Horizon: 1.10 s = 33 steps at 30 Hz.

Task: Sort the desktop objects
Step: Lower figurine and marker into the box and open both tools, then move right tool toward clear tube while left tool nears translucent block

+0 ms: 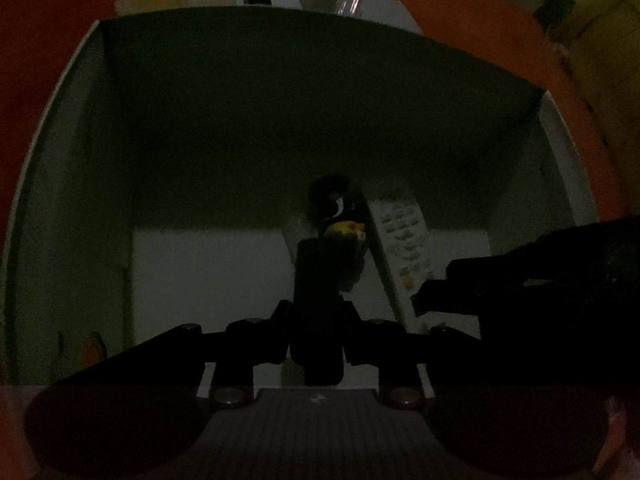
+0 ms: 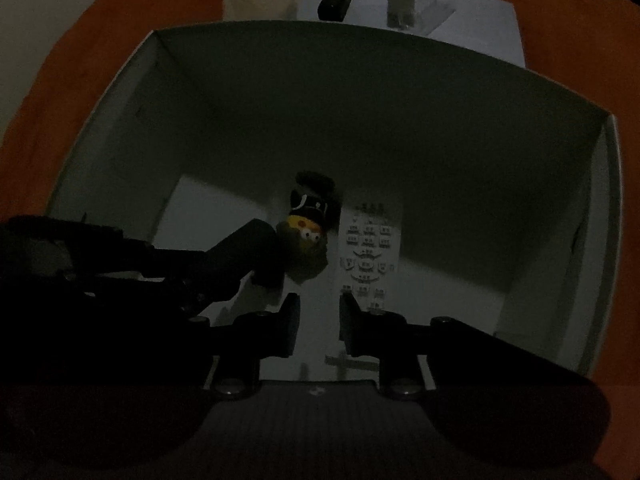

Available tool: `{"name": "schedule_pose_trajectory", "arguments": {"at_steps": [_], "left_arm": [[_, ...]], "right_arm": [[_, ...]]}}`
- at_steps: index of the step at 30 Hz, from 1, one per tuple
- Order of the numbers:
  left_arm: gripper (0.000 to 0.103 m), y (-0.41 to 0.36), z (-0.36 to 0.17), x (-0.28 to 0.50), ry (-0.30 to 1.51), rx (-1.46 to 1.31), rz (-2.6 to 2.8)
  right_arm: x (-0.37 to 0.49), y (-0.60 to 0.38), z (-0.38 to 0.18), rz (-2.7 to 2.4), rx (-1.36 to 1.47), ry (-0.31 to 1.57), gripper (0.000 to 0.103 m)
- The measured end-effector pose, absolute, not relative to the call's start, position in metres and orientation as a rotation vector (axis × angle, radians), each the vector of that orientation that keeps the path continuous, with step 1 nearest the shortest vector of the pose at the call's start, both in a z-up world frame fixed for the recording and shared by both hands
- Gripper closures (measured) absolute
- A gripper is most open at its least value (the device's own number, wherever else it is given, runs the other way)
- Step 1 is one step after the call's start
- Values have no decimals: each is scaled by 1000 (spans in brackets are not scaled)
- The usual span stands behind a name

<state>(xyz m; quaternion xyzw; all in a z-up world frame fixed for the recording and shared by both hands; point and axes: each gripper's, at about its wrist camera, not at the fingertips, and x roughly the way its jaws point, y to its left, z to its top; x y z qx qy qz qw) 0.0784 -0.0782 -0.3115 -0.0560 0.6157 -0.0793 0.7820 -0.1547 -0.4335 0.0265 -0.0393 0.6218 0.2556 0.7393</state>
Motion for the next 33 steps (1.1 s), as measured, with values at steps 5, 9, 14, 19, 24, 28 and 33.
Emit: {"name": "schedule_pose_trajectory", "arguments": {"at_steps": [5, 9, 14, 19, 24, 28, 33], "left_arm": [[81, -78, -322, 75, 1360, -118, -166], [69, -75, -324, 74, 1359, -120, -141], [53, -64, -320, 73, 1353, -174, -102], [52, -61, -312, 72, 1334, -176, -94], [51, -63, -297, 74, 1303, -184, -116], [49, -58, -281, 80, 1274, -207, -128], [47, -50, -259, 101, 1239, -251, -137]], "right_arm": [[-152, -435, 25, 533, -77, 1373, 70], [-152, -440, 21, 512, -58, 1377, 49], [-147, -454, 26, 459, 23, 1359, 3], [-139, -465, 34, 453, 128, 1375, 0], [-140, -466, 51, 439, 103, 1294, 0], [-135, -471, 71, 443, 132, 1239, 0], [-119, -479, 101, 443, 182, 1216, 0]]}}
